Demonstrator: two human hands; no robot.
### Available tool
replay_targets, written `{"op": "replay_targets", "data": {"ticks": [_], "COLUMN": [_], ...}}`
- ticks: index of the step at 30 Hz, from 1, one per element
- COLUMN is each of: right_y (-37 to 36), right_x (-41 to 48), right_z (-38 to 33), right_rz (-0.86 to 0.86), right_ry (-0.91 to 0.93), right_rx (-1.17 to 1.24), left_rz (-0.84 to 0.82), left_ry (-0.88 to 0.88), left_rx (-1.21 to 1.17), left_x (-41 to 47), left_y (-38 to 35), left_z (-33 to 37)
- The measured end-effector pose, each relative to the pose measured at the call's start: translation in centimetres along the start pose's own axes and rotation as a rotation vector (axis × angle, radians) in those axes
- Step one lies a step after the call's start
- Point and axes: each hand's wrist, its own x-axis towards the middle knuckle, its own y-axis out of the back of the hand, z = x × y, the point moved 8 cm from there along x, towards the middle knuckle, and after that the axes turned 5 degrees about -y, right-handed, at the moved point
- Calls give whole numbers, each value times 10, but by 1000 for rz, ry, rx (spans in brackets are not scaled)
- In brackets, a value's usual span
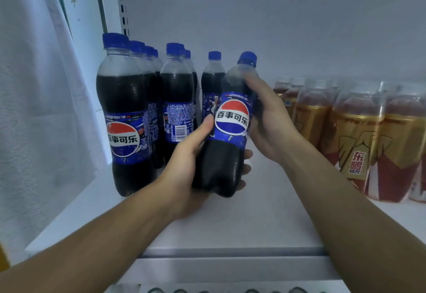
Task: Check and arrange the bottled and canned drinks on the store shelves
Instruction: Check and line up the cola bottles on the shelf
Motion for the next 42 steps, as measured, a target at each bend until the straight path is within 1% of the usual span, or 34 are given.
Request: {"op": "replay_targets", "data": {"ticks": [2, 4, 6, 8, 10, 11, 13, 15, 17, 19, 21, 25, 27, 29, 31, 34, 36, 38, 40, 42], "right_y": [4, 8, 8, 4, -1, -2, 1, 7, 12, 12, 9, 12, 14, 17, 19, 19, 18, 17, 14, 4], "right_x": [0, -2, -3, 0, 2, 3, 3, 3, 1, 0, 2, 3, 2, 2, 1, 0, 0, 2, 3, -1], "right_z": [-3, -10, -12, -4, 4, 5, 1, -6, -12, -10, -2, 5, 7, 17, 24, 30, 25, 17, 5, -8], "right_rz": [35, 104, 109, 52, -20, -40, -10, 60, 122, 116, 67, 69, 67, 87, 101, 100, 104, 80, 28, -94], "right_ry": [23, 102, 144, 76, -12, -32, -6, 65, 120, 98, -1, -120, -197, -307, -368, -406, -375, -290, -163, -24], "right_rx": [-43, -158, -225, -193, -126, -110, -130, -162, -228, -267, -253, -215, -64, 102, 164, 180, 198, 243, 226, 179], "left_rz": [-2, 58, 80, 71, 5, -23, -48, -21, 47, 88, 31, -145, -233, -370, -436, -470, -455, -387, -276, -159], "left_ry": [2, -67, -114, -79, 1, 37, 65, 24, -39, -54, -10, 92, 94, 63, 60, 88, 47, 6, -38, -136], "left_rx": [-24, 22, 94, 123, 36, -12, -37, 4, 65, 108, 66, -176, -273, -339, -357, -389, -345, -227, 5, 266], "left_x": [3, 10, 11, 8, 3, 1, 1, 7, 12, 11, 9, 2, 2, -1, -1, 0, 0, 1, 6, 9], "left_y": [-3, 1, 2, 4, 1, -2, -6, -5, 0, 5, 4, -11, -15, -21, -23, -24, -25, -25, -17, -7], "left_z": [0, 1, 2, 0, -4, -4, -4, -4, -4, -3, -6, -6, -4, 1, 3, 2, 4, 1, -6, -4]}}
